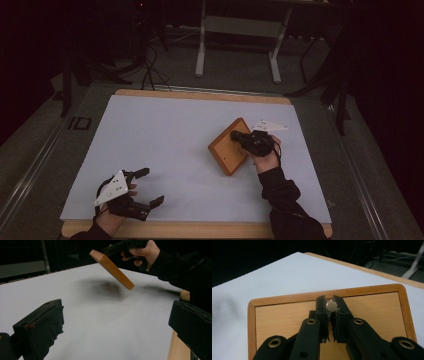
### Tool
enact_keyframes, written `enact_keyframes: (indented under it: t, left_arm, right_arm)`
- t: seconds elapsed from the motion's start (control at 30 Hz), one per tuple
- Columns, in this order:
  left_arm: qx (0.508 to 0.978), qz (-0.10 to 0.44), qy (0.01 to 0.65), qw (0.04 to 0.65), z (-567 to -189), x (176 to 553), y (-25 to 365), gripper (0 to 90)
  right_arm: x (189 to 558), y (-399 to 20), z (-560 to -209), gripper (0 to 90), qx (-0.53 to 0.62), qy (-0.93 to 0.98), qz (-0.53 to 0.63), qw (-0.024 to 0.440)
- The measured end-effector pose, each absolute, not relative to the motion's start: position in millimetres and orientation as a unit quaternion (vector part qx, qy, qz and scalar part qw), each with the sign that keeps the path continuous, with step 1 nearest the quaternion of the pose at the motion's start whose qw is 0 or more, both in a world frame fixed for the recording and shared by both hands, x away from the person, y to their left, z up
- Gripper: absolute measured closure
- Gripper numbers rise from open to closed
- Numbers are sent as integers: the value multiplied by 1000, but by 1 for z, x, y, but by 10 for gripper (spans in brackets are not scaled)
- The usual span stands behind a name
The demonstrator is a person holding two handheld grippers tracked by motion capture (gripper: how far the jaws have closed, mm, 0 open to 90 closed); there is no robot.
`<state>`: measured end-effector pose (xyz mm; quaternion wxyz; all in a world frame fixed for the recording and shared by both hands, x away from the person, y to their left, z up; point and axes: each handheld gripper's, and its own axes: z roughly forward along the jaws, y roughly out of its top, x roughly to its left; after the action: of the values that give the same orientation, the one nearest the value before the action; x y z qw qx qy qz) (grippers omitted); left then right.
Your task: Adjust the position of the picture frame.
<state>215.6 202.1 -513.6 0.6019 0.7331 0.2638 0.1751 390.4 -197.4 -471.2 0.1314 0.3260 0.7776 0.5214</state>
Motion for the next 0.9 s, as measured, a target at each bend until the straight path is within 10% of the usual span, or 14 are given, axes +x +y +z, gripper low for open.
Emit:
enact_keyframes:
  t: [0.9]
  left_arm:
    - [734, 172, 260, 603, -514, 215, 203, 1]
  right_arm:
    - [399, -122, -510, 844, 302, 810, 493, 97]
